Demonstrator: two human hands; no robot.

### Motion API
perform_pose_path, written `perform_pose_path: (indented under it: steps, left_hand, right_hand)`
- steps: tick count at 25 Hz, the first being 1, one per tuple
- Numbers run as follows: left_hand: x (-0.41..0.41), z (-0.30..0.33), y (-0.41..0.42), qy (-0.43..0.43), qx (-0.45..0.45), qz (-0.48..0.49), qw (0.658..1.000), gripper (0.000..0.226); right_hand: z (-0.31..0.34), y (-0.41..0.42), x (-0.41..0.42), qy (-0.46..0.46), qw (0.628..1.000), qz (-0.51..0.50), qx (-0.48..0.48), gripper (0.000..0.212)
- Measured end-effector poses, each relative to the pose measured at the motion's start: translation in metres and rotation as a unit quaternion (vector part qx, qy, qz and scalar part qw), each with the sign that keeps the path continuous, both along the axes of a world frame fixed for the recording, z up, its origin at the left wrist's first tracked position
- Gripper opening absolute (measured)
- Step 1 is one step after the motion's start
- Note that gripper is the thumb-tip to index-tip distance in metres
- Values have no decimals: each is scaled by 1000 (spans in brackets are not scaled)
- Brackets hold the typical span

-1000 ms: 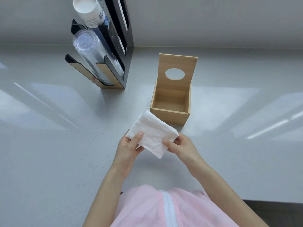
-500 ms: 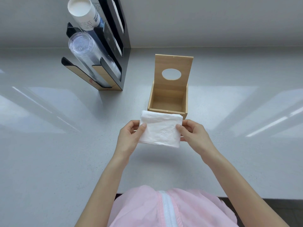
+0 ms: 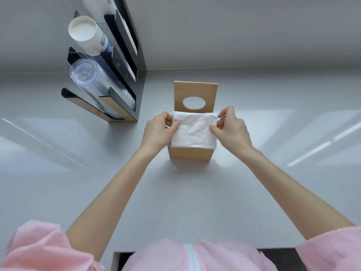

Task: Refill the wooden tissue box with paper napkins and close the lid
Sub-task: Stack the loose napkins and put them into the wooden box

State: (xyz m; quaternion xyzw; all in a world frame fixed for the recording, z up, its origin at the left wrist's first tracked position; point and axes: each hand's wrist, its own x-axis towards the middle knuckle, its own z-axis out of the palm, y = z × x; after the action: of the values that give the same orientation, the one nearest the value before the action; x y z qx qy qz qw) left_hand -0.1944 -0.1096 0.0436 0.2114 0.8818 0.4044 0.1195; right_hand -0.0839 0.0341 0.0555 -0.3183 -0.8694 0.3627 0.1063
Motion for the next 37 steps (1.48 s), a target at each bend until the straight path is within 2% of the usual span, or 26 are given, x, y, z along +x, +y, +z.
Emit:
perform_pose_path:
  steps: [2, 5, 8, 10, 12, 14, 16, 18, 21, 25, 29, 31, 32, 34, 37]
  left_hand:
    - [-7, -3, 7, 54, -82, -18, 995, 22]
    - [-12, -9, 16, 146, -206, -54, 966, 23]
    - [-12, -6, 29, 227, -293, -95, 924, 21]
    - [-13, -4, 36, 270, -353, -150, 883, 20]
    - [-13, -4, 42, 288, -404, -198, 845, 19]
    - [-10, -7, 46, 292, -445, -230, 815, 19]
    - [-7, -8, 50, 312, -480, -261, 777, 20]
    - [-6, -11, 53, 319, -498, -287, 754, 21]
    - [-7, -14, 56, 311, -507, -293, 748, 22]
    - [-6, -14, 54, 301, -499, -291, 759, 22]
    - [-4, -10, 52, 294, -481, -274, 779, 17]
    - [-5, -6, 51, 298, -469, -257, 791, 33]
    - [-5, -5, 50, 300, -458, -257, 797, 34]
    - [-9, -6, 48, 285, -442, -289, 800, 16]
    - [-17, -17, 46, 226, -487, -367, 760, 33]
  right_hand:
    - [-5, 5, -6, -41, 998, 21, 40, 21]
    - [-9, 7, -15, -87, 986, 60, 127, 18]
    - [-7, 5, -27, -150, 952, 125, 234, 25]
    - [-7, 2, -36, -191, 917, 172, 306, 25]
    - [-9, -2, -42, -244, 876, 220, 352, 15]
    - [-11, -6, -47, -280, 848, 249, 374, 24]
    - [-12, -9, -51, -291, 833, 264, 390, 17]
    - [-15, -11, -53, -296, 825, 266, 401, 21]
    - [-23, -13, -54, -315, 817, 271, 400, 22]
    - [-25, -9, -56, -332, 813, 268, 395, 23]
    - [-15, -7, -57, -317, 858, 243, 323, 31]
    - [-6, -4, -53, -277, 876, 235, 317, 28]
    - [-3, -2, -51, -260, 878, 237, 325, 27]
    - [-1, 0, -47, -263, 867, 264, 332, 29]
    - [-9, -3, -45, -353, 821, 322, 314, 36]
